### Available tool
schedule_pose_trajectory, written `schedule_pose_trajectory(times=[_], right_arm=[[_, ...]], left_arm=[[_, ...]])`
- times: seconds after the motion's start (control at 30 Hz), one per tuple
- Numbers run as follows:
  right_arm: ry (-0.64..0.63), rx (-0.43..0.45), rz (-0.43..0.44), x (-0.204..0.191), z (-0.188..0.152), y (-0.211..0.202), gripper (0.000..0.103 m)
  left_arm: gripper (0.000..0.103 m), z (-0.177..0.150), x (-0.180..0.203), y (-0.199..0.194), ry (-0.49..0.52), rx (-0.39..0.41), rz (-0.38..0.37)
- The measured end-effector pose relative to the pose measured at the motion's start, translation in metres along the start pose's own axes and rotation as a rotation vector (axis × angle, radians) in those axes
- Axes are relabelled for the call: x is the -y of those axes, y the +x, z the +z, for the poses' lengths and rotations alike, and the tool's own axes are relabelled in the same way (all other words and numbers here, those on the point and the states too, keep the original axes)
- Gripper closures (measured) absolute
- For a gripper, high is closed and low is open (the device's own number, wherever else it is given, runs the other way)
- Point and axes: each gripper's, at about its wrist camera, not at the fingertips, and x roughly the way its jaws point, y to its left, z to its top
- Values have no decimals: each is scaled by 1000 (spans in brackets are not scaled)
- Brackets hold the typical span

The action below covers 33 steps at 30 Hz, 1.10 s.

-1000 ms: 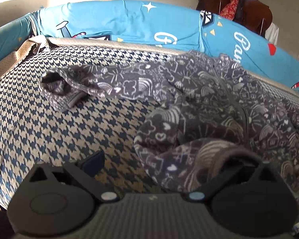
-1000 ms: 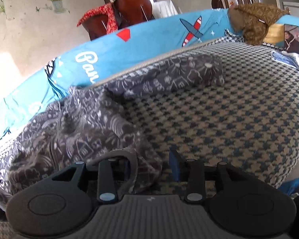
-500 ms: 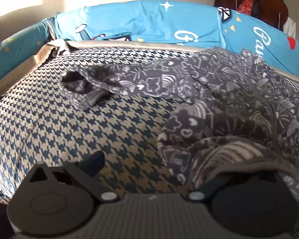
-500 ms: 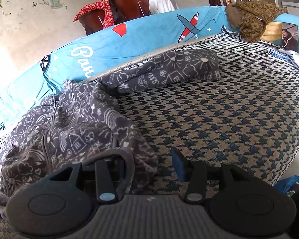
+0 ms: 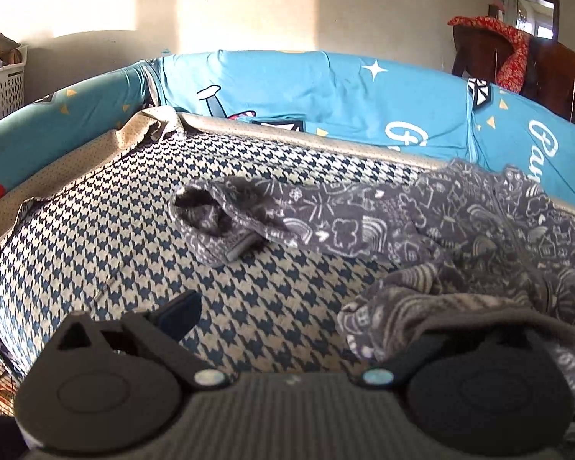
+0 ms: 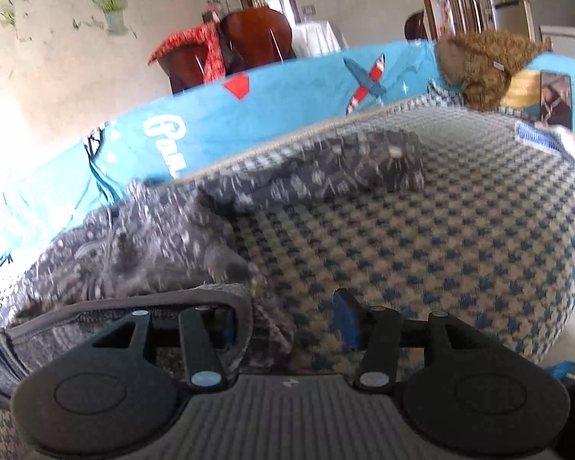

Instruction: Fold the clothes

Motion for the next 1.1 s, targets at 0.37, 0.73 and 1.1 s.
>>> schedule_pose_trajectory(times=[0.37, 0.73, 1.1], right_arm=[[-28, 98, 39, -33, 46, 18, 54], [-60, 217, 81, -57, 87, 42, 54], [14, -160, 87, -51, 84, 110, 40]], left_arm=[[0, 43, 1, 16, -24, 17, -20], [0, 79, 18, 37, -18, 91, -10], [0, 61, 19, 94, -79, -133, 4]])
